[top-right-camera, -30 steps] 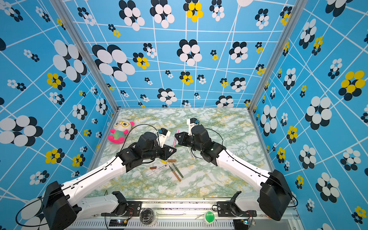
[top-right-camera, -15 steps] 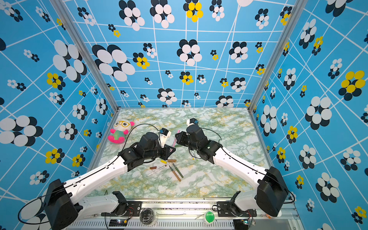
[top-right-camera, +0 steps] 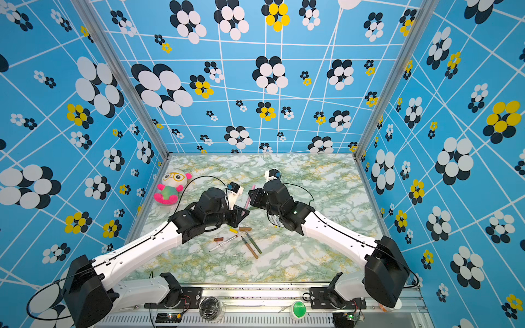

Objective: Insert the pens into the pen caps
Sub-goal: 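Open the left gripper to release the capped pen held by the right gripper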

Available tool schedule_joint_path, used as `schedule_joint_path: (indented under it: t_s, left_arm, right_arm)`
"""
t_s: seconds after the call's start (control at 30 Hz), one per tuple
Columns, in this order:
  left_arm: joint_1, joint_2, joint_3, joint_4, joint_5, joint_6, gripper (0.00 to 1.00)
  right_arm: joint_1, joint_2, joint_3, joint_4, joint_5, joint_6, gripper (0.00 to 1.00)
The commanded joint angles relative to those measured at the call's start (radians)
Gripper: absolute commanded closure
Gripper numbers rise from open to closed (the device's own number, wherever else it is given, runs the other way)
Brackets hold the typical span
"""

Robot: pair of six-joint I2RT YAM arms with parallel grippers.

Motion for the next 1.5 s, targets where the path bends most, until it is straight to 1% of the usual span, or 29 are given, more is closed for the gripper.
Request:
schedule_joint_path:
  t_s: [0.0, 0.2, 0.43, 0.57, 0.6, 0.7, 0.8, 1.1, 1.3, 1.47]
  left_arm:
    - [0.039, -0.023, 0.084, 0.366, -0.041, 0.012, 1.0]
    - [0.039, -0.04, 0.044, 0.353, -0.002, 0.001, 1.0]
    - [0.039, -0.061, -0.087, 0.398, 0.034, -0.106, 1.0]
    - [0.038, -0.063, -0.138, 0.407, 0.052, -0.136, 1.0]
    - [0.038, -0.063, -0.145, 0.402, 0.053, -0.144, 1.0]
    - [0.038, -0.063, -0.157, 0.388, 0.063, -0.159, 1.0]
    - [0.038, -0.062, -0.16, 0.377, 0.071, -0.168, 1.0]
    - [0.035, -0.048, -0.168, 0.383, 0.084, -0.204, 1.0]
    - [0.029, -0.047, -0.172, 0.392, 0.086, -0.22, 1.0]
    - [0.027, -0.046, -0.166, 0.396, 0.091, -0.224, 1.0]
  right_arm:
    - [0.096, 0.02, -0.059, -0.2, -0.237, -0.041, 1.0]
    - [0.075, -0.026, -0.034, -0.227, -0.2, -0.069, 1.0]
    - [-0.033, -0.089, 0.031, -0.261, -0.215, -0.105, 1.0]
    - [-0.065, -0.088, 0.082, -0.292, -0.231, -0.146, 1.0]
    - [-0.067, -0.087, 0.093, -0.299, -0.23, -0.156, 0.98]
    - [-0.069, -0.089, 0.112, -0.303, -0.225, -0.177, 0.83]
    - [-0.069, -0.098, 0.115, -0.303, -0.219, -0.19, 0.75]
    - [-0.069, -0.113, 0.122, -0.303, -0.198, -0.215, 0.67]
    - [-0.067, -0.069, 0.132, -0.263, -0.231, -0.208, 0.63]
    - [-0.066, -0.024, 0.15, -0.236, -0.251, -0.203, 0.61]
